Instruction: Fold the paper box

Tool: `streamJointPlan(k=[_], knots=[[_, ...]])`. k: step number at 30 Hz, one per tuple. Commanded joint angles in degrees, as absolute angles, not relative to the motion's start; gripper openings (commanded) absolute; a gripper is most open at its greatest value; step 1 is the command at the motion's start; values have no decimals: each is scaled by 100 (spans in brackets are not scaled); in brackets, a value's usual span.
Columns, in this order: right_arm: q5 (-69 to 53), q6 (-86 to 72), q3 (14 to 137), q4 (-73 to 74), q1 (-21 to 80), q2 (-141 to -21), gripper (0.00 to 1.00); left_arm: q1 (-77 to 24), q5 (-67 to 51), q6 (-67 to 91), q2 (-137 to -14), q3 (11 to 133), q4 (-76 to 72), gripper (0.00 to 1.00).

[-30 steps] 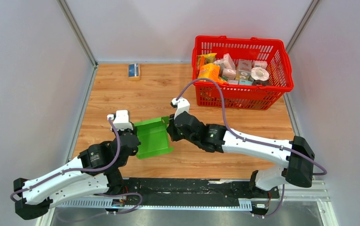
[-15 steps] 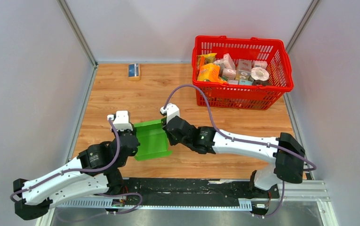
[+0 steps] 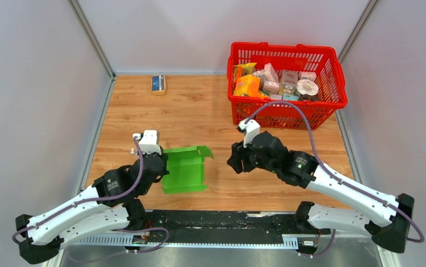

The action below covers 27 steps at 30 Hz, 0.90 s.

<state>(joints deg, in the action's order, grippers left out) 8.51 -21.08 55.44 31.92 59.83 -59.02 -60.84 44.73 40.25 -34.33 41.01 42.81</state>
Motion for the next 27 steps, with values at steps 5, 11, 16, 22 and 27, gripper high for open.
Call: streamJointPlan(k=[5, 11, 16, 22, 27], knots=[[-3169, -2549, 4571, 1944, 3886, -5186, 52, -5125, 1673, 3052, -3446, 4237, 3736, 0], [-5508, -2267, 4694, 1373, 3823, -5458, 55, -4579, -603, 2900, -3322, 4008, 3209, 0], [-5809, -2188, 4790, 1205, 4210, -5247, 58, -4570, -1125, 2936, -3489, 3981, 2971, 0], [-5397, -2101, 5044, 1335, 4693, -5536, 56, -4570, -1222, 2944, -3638, 4096, 2944, 0], [-4370, -2075, 5176, 1397, 5106, -5590, 58, -4570, -1239, 2997, -3709, 4183, 2953, 0]])
